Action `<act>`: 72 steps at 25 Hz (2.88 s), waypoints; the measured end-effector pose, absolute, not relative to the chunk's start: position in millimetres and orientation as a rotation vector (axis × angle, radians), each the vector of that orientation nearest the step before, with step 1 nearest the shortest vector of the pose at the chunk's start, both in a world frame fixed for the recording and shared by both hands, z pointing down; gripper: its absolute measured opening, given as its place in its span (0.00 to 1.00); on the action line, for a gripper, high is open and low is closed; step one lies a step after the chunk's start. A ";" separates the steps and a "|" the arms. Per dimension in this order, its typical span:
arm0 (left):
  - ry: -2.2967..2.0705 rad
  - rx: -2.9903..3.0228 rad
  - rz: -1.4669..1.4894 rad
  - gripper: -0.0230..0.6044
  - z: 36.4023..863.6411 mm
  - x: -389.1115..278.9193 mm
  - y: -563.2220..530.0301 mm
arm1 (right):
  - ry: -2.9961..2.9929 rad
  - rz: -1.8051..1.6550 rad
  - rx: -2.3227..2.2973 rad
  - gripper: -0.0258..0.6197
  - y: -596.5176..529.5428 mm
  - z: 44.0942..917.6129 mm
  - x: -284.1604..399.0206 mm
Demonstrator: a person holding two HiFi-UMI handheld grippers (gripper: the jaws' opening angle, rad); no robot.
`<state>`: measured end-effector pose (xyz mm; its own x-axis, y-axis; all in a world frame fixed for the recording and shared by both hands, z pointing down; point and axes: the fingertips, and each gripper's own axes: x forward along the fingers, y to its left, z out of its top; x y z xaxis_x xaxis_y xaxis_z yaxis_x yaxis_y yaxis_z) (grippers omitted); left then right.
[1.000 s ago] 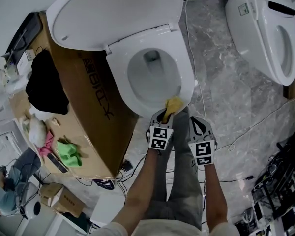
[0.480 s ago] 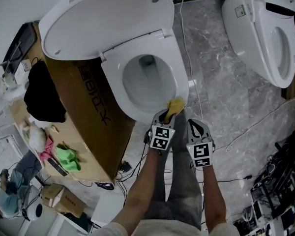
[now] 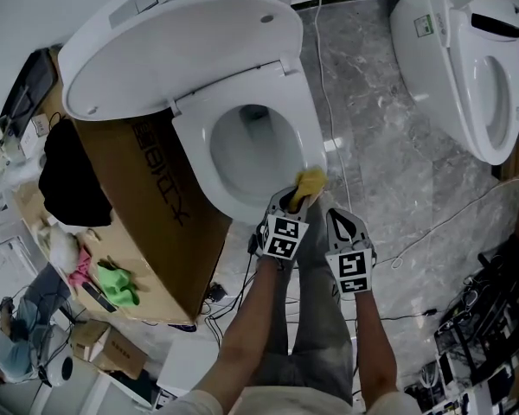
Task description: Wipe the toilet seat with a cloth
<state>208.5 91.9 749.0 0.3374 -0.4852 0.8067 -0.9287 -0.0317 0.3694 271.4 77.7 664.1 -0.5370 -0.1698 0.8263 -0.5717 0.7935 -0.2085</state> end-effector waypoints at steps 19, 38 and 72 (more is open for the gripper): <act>-1.304 1.663 0.670 0.19 748.0 199.7 37.9 | -2.129 0.577 0.458 0.05 22.2 672.6 270.2; -1.332 1.700 0.751 0.19 744.9 173.8 -21.8 | -2.200 0.537 0.421 0.05 -25.8 665.2 250.3; -1.295 1.825 0.746 0.19 737.1 108.7 -100.7 | -2.189 0.515 0.553 0.05 -68.2 657.5 181.4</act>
